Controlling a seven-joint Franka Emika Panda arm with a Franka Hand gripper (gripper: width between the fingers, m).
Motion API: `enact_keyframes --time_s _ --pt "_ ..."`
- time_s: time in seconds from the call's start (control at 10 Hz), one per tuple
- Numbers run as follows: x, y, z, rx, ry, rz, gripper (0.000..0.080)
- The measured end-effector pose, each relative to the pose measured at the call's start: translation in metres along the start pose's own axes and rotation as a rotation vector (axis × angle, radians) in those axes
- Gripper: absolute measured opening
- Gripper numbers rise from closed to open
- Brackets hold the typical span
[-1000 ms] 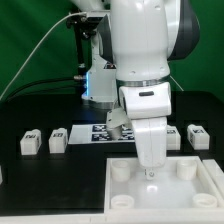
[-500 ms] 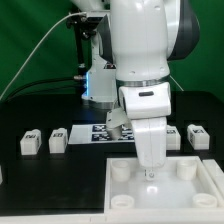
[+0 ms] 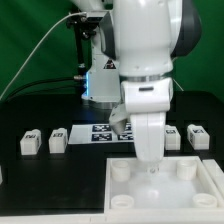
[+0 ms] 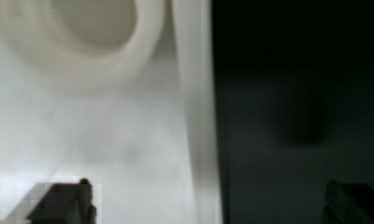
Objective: Assemble one leg
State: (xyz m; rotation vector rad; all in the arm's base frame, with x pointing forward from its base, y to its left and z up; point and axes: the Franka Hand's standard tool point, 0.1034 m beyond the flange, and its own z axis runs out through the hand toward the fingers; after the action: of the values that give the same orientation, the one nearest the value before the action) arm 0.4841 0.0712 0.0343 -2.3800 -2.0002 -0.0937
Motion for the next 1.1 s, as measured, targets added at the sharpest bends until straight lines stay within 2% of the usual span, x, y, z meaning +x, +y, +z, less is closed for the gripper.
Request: enact_keyframes --time_s 0.3,0.5,0.8,0.9,1.1 --pt "0.046 -0.012 -0.033 -0.021 -0.003 0.431 0.0649" --pt "0.077 -0.025 -0.034 -0.024 0.013 0.683 0.0649" --pt "0.074 -0.024 -0.033 -0.009 0.025 0.951 0.0649" --pt "0.078 -0.027 -0.032 0.004 0.031 1.117 0.0649" --pt "0.093 -0.045 -0.025 0.034 0.025 1.331 0.0649"
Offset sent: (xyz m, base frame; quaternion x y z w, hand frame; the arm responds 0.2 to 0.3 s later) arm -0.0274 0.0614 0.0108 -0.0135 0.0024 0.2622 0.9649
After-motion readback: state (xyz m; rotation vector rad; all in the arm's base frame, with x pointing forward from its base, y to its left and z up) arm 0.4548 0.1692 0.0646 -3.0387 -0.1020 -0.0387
